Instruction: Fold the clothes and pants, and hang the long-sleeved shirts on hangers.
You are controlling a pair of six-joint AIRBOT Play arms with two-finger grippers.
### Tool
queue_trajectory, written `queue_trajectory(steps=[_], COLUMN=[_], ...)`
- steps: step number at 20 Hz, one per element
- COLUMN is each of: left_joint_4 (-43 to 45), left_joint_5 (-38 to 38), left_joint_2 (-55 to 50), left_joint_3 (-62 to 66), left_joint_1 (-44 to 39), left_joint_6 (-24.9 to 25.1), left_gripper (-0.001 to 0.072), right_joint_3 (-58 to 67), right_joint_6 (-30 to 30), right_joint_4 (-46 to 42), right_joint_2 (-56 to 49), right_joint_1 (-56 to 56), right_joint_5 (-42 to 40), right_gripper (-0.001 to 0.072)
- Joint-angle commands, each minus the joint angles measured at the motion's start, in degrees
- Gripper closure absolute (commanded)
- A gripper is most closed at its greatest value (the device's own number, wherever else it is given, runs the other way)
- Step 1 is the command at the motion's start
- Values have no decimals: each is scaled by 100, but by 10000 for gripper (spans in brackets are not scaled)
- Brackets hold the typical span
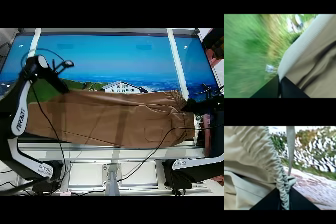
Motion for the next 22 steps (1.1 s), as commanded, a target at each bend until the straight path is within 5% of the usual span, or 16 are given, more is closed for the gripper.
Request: queue_trajectory(steps=[1,7,15,22], left_joint_4=[155,153,153,153], left_joint_5=[260,579,2763,3598], left_joint_2=[647,962,809,417], left_joint_3=[376,376,374,374], left_joint_1=[-7,-7,-413,-802], left_joint_6=[-55,-55,-55,-57], left_gripper=[681,681,680,680], right_joint_3=[2,2,2,2], right_joint_6=[0,0,0,-7], right_joint_4=[208,216,216,212], right_joint_2=[2,2,2,2], right_joint_1=[2,2,2,2], right_joint_5=[7,17,4,-20], right_gripper=[667,667,667,667])
